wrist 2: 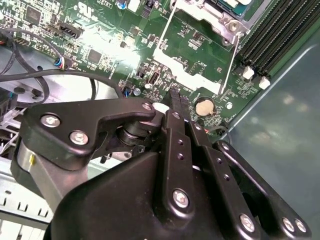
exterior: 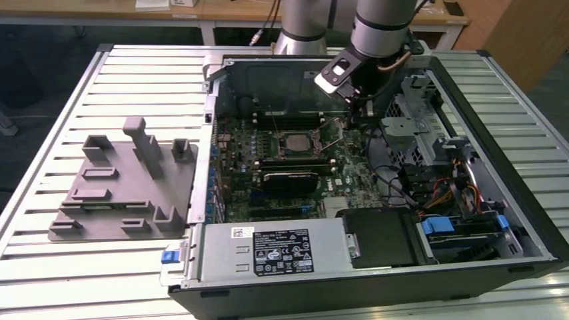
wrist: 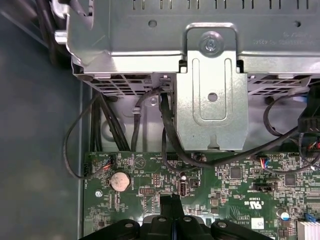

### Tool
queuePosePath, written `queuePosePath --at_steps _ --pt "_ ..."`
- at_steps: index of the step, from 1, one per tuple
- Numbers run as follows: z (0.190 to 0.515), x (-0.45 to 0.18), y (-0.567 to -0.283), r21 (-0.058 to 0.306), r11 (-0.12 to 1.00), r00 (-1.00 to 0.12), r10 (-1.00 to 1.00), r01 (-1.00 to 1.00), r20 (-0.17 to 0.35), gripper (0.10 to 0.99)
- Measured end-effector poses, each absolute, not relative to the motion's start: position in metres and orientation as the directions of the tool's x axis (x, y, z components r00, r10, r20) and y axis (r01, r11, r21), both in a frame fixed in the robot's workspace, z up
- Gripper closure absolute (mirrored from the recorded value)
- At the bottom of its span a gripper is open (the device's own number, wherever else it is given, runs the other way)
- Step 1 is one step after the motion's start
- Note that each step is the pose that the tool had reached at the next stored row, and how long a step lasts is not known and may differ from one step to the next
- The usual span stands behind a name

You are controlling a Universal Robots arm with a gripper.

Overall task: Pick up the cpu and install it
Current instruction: 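Close the cpu cover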

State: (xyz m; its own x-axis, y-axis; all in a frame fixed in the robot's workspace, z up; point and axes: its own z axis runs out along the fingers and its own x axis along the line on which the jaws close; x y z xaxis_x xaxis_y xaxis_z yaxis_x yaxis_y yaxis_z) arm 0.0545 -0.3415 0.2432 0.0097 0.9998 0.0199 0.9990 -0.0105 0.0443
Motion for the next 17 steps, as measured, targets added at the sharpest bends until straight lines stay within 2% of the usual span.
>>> queuePosePath --at_steps 17 --pt "0.238 0.042 -0.341 0.044 -0.011 0.010 1.000 0.999 0.020 0.980"
